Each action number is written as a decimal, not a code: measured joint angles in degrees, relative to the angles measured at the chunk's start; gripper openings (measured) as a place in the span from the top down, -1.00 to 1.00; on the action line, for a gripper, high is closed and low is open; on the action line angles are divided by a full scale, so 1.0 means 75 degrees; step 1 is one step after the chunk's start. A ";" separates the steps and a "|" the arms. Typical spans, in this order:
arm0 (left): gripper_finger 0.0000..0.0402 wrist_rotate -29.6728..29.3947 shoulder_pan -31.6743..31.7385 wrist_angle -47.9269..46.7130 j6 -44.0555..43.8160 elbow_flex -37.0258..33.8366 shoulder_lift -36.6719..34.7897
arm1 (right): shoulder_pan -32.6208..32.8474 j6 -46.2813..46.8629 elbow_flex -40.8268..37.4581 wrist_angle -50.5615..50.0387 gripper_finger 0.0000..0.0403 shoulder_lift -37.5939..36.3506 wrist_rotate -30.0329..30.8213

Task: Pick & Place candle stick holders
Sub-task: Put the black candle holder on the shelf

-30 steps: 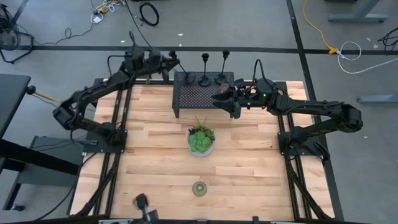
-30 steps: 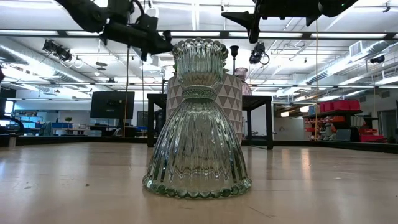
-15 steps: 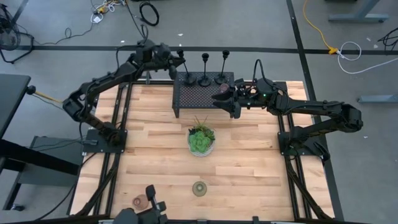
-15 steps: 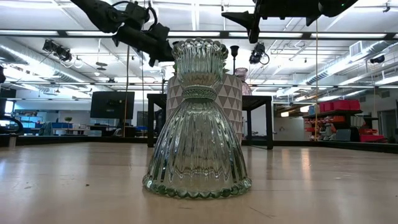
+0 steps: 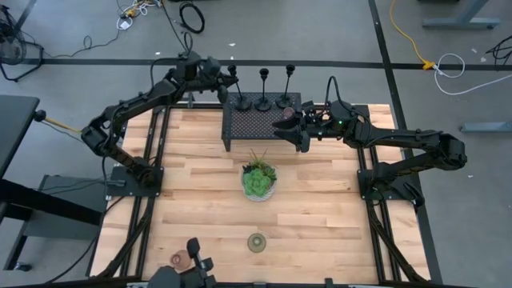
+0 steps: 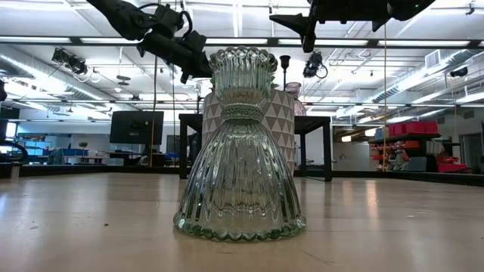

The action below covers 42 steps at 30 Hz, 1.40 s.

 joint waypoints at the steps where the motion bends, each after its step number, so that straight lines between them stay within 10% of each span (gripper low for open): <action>1: 0.91 -0.0048 0.0002 -0.0003 -0.0002 0.0000 0.0000 | -0.0001 0.0000 0.0000 -0.0001 -0.17 0.0000 0.0001; 42: 0.53 -0.0706 -0.0218 -0.0105 0.0195 -0.0012 0.0009 | 0.0000 -0.0003 0.0000 -0.0001 -0.17 0.0000 0.0000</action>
